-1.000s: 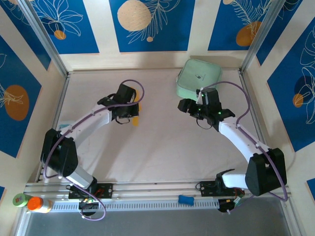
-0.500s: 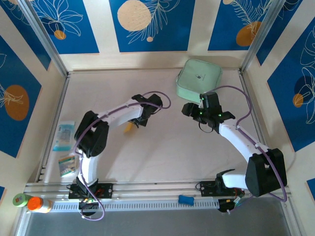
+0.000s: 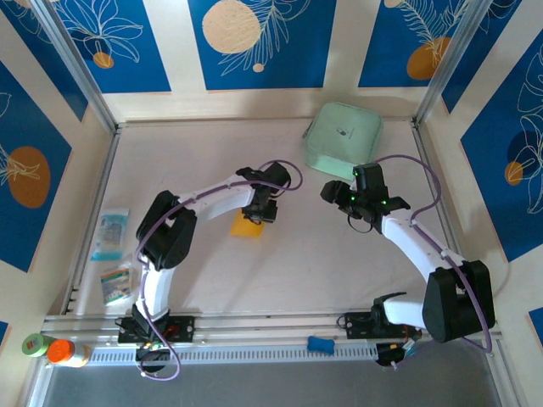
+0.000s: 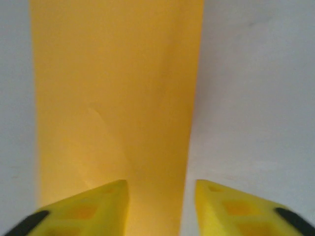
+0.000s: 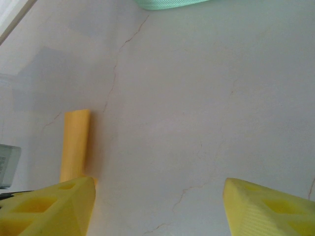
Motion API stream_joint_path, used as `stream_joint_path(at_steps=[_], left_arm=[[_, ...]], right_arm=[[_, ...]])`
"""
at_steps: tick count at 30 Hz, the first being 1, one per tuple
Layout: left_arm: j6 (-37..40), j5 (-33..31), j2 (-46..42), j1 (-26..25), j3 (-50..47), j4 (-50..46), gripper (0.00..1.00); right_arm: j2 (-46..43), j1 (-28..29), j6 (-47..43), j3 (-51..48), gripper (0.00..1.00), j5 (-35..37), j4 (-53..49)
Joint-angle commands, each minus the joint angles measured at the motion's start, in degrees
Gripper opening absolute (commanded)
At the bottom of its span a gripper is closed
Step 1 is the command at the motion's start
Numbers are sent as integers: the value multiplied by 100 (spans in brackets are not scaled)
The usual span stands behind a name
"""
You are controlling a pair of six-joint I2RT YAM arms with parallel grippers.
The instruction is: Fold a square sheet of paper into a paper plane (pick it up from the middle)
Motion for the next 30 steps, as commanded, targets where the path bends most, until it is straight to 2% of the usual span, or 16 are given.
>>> stream_joint_path(at_steps=[1,7,12,13,14,16,19,24,30], left_arm=[[-289,818,-931,267,-586,1023,52],[-910,1326,-2318,946,-1977,2328,66],[-1231,1552,-3082,1711,-2975,2715,77],[-1266,1569,-3204,1849,-3158,2740,80],[-1283,1581,-3307,1974,-3320,2752,88],[-1270,1598,-3449,2152,-3575,2789,91],[-1213,1662,-3599,2347,-3843,2876,94],[-1135,1720,-3679,2499,-4062,2961,100],[-982,1871,-3548,2537,-4060,2978,99]], right_arm=[[159,165,-69,130,66,-237,-43],[844,1000,-147,703,65,-250,-180],[1802,1865,112,1330,61,-543,-133],[2019,2009,181,1470,60,-669,-123],[2204,2135,243,1599,59,-771,-98],[2587,2307,345,1835,58,-991,-48],[3109,2452,439,2206,56,-1396,11],[3828,2521,508,2747,54,-1685,-103],[4383,2509,397,3107,53,-1795,-354]])
